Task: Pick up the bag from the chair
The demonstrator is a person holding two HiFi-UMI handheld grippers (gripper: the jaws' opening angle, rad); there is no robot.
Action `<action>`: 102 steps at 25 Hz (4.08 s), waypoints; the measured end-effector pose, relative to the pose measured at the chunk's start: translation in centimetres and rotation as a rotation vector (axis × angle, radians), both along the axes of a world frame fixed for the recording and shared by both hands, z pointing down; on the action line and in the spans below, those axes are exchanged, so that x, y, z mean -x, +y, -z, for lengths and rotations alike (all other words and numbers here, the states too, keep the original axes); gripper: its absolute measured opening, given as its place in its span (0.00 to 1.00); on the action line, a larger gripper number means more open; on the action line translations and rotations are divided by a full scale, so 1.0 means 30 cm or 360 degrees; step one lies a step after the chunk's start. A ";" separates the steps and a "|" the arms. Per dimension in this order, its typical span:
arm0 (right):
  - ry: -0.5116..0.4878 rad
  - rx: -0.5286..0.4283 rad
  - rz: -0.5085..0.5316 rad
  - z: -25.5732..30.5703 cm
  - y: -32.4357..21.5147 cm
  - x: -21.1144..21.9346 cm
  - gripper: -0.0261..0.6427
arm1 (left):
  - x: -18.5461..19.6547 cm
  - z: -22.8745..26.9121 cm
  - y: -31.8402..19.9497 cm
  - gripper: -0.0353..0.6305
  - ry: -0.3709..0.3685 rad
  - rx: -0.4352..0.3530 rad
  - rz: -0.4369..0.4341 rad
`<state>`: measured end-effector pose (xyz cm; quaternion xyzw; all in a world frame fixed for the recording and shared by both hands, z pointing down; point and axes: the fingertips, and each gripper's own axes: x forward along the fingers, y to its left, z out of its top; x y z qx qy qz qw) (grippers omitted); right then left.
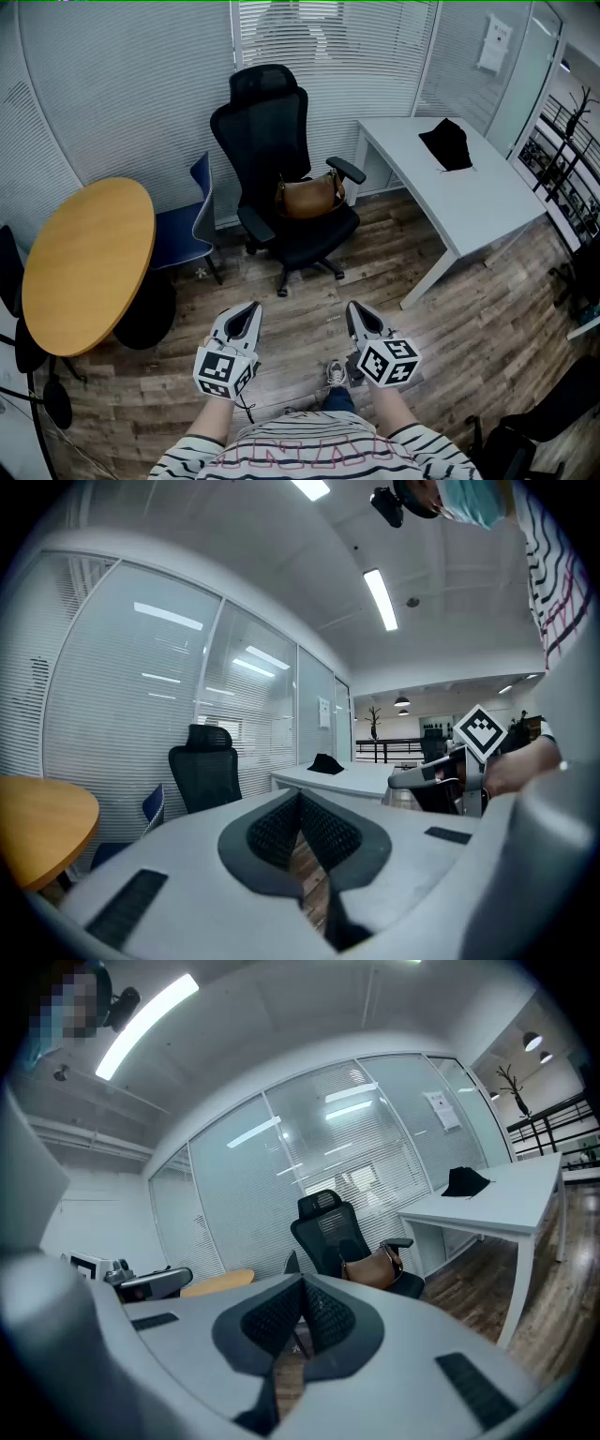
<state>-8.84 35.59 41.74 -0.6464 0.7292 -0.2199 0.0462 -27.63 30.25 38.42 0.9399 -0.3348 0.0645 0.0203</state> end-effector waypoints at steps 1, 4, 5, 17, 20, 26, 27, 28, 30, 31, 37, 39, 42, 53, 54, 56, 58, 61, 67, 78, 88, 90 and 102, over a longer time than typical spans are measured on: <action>-0.0002 0.0007 0.0008 -0.006 -0.016 -0.011 0.08 | -0.013 -0.004 -0.016 0.09 0.0010 0.0005 -0.0002; -0.0020 0.0012 0.0008 -0.019 -0.077 -0.051 0.08 | -0.054 -0.015 -0.079 0.09 0.0051 0.0024 0.0002; -0.0019 0.0004 -0.0006 -0.019 -0.102 -0.072 0.08 | -0.070 -0.017 -0.105 0.09 0.0066 0.0029 0.0013; 0.0151 -0.0007 0.0080 -0.033 -0.433 -0.409 0.32 | -0.418 -0.051 -0.405 0.34 0.0083 0.0089 0.0097; 0.0142 0.0018 0.0135 -0.058 -0.511 -0.494 0.32 | -0.484 -0.075 -0.474 0.34 0.0075 0.0102 0.0171; 0.0140 0.0056 0.0214 -0.088 -0.619 -0.638 0.32 | -0.537 -0.117 -0.572 0.34 0.0078 0.0151 0.0338; 0.0132 0.0064 0.0215 -0.096 -0.635 -0.654 0.32 | -0.537 -0.126 -0.586 0.34 0.0073 0.0165 0.0357; 0.0120 0.0072 0.0217 -0.104 -0.649 -0.664 0.32 | -0.535 -0.135 -0.599 0.34 0.0067 0.0177 0.0377; 0.0092 0.0087 0.0223 -0.121 -0.673 -0.678 0.32 | -0.532 -0.151 -0.627 0.34 0.0060 0.0200 0.0413; 0.0081 0.0097 0.0224 -0.131 -0.685 -0.686 0.32 | -0.535 -0.158 -0.642 0.34 0.0059 0.0210 0.0424; 0.0053 0.0156 0.0202 -0.189 -0.789 -0.730 0.32 | -0.580 -0.203 -0.762 0.34 0.0040 0.0250 0.0408; 0.0049 0.0163 0.0183 -0.198 -0.835 -0.747 0.32 | -0.599 -0.212 -0.824 0.34 0.0042 0.0253 0.0390; 0.0055 0.0168 0.0156 -0.201 -0.909 -0.776 0.32 | -0.638 -0.218 -0.928 0.34 0.0053 0.0248 0.0361; 0.0063 0.0225 -0.0001 -0.244 -1.279 -0.852 0.32 | -0.716 -0.261 -1.383 0.34 0.0015 0.0291 0.0251; 0.0068 0.0231 -0.0015 -0.250 -1.313 -0.856 0.32 | -0.715 -0.270 -1.423 0.34 0.0009 0.0300 0.0248; 0.0080 0.0240 -0.0049 -0.258 -1.379 -0.870 0.32 | -0.714 -0.289 -1.501 0.34 -0.0007 0.0316 0.0248; 0.0082 0.0243 -0.0094 -0.265 -1.435 -0.888 0.32 | -0.711 -0.307 -1.569 0.34 -0.0030 0.0325 0.0252; 0.0062 0.0244 -0.0156 -0.289 -1.497 -0.909 0.32 | -0.706 -0.333 -1.653 0.34 -0.0043 0.0345 0.0257; 0.0019 0.0296 -0.0176 -0.368 -1.597 -0.934 0.32 | -0.733 -0.427 -1.744 0.34 -0.0085 0.0416 0.0304; 0.0066 0.0483 0.0079 -0.572 -1.855 -1.029 0.32 | -0.769 -0.648 -1.881 0.35 -0.0087 0.0619 0.0644; 0.0032 0.0563 0.0309 -0.748 -2.123 -1.065 0.32 | -0.782 -0.815 -2.060 0.38 -0.0019 0.0700 0.0978; 0.0020 0.0580 0.0324 -0.787 -2.172 -1.071 0.32 | -0.782 -0.863 -2.086 0.38 -0.0026 0.0727 0.1007; -0.0028 0.0606 0.0309 -0.994 -2.361 -1.086 0.34 | -0.784 -1.082 -2.180 0.40 -0.0140 0.0769 0.1037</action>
